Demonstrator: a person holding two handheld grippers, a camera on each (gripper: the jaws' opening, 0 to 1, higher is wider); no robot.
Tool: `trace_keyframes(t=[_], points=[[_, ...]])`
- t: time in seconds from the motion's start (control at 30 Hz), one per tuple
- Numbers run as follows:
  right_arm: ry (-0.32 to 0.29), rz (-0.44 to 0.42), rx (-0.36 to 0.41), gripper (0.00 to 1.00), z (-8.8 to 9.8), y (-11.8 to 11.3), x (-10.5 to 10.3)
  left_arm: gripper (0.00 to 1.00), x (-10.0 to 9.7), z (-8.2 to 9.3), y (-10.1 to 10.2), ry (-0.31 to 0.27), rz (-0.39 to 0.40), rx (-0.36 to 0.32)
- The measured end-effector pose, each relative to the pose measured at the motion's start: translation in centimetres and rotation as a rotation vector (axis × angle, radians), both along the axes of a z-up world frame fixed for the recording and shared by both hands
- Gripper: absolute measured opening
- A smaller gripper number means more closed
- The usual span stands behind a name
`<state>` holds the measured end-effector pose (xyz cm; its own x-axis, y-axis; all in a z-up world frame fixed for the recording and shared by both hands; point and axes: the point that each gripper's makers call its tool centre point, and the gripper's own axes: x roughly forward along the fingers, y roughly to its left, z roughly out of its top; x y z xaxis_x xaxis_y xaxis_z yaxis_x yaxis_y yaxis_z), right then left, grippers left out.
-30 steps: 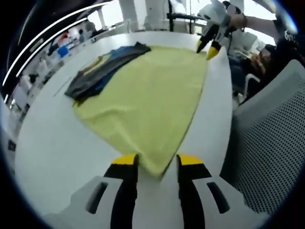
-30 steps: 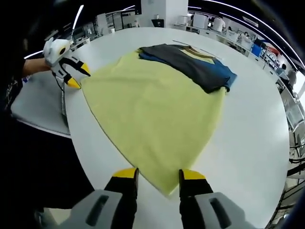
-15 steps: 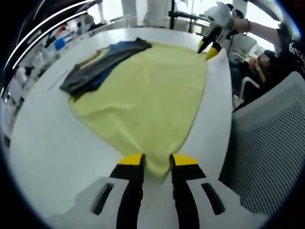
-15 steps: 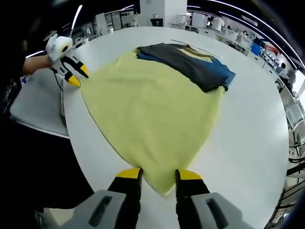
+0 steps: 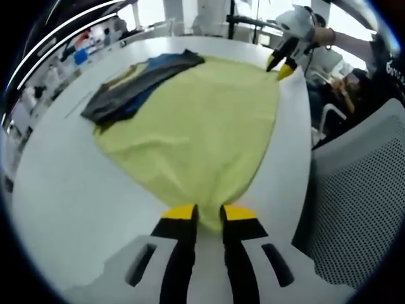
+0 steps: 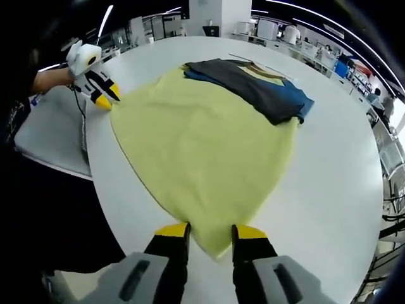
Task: Fold the garment on the visible template until the final outline fits inside the template.
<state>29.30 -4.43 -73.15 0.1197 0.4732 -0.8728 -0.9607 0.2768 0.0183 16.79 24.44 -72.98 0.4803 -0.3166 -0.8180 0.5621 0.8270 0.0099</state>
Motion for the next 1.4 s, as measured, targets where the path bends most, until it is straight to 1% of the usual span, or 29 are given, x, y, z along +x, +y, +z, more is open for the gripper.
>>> trace_keyframes(t=[0.1, 0.13, 0.17, 0.23, 0.3, 0.37, 0.47, 0.5, 0.63, 0.73, 0.77, 0.83, 0.87, 0.9, 1.1, 1.13, 1.27, 1.4], points=[[0.006, 0.035, -0.009, 0.28, 0.0, 0.0, -0.2, 0.10, 0.1, 0.0, 0.0, 0.004, -0.001, 0.000], [0.014, 0.062, -0.013, 0.29, 0.0, 0.0, -0.5, 0.10, 0.1, 0.0, 0.1, 0.003, -0.001, 0.000], [0.021, 0.066, -0.012, 0.31, 0.0, 0.0, -0.6, 0.10, 0.1, 0.0, 0.1, 0.004, 0.001, -0.003], [0.010, 0.057, -0.018, 0.27, 0.0, -0.1, -0.2, 0.10, 0.1, 0.0, 0.1, 0.006, 0.012, -0.012], [-0.009, 0.067, -0.030, 0.23, -0.1, -0.1, 0.1, 0.10, 0.1, 0.0, 0.1, 0.005, 0.016, -0.015], [-0.002, 0.044, -0.032, 0.21, -0.1, -0.1, 0.3, 0.10, 0.1, 0.0, 0.1, 0.000, 0.012, -0.010], [-0.022, 0.093, -0.046, 0.22, -0.1, -0.1, 0.1, 0.10, 0.1, 0.0, 0.1, -0.001, 0.007, -0.005], [-0.013, 0.079, -0.046, 0.23, 0.0, -0.1, 0.0, 0.09, 0.1, 0.0, 0.1, -0.001, 0.007, -0.003], [-0.018, 0.104, -0.045, 0.24, 0.0, -0.1, -0.2, 0.08, 0.2, 0.0, 0.2, 0.003, 0.010, -0.002], [-0.015, 0.094, -0.042, 0.23, -0.1, -0.1, -0.1, 0.08, 0.2, 0.0, 0.2, 0.005, 0.014, -0.006], [-0.016, 0.085, -0.041, 0.22, -0.1, -0.1, 0.0, 0.07, 0.2, 0.0, 0.2, 0.005, 0.014, -0.006], [-0.022, 0.064, -0.039, 0.15, -0.1, -0.1, 0.4, 0.07, 0.3, 0.0, 0.3, 0.002, 0.017, -0.007], [-0.024, 0.056, -0.041, 0.10, -0.1, -0.1, 0.6, 0.06, 0.3, 0.0, 0.3, 0.001, 0.021, -0.007], [-0.026, 0.041, -0.042, 0.08, -0.1, 0.0, 0.9, 0.06, 0.3, 0.0, 0.3, 0.001, 0.023, -0.007], [-0.018, 0.012, -0.031, 0.00, -0.1, 0.0, 1.1, 0.02, 0.3, 0.0, 0.3, 0.002, 0.032, -0.010], [-0.010, 0.007, -0.023, 0.00, -0.1, 0.1, 1.0, 0.02, 0.3, 0.0, 0.3, 0.002, 0.031, -0.010], [-0.017, 0.006, -0.026, 0.00, -0.1, 0.0, 0.9, 0.02, 0.0, 0.1, 0.1, 0.003, 0.012, 0.003], [-0.002, 0.004, -0.031, 0.00, 0.0, -0.2, 0.5, 0.01, -0.4, 0.3, 0.1, 0.017, 0.013, -0.006]])
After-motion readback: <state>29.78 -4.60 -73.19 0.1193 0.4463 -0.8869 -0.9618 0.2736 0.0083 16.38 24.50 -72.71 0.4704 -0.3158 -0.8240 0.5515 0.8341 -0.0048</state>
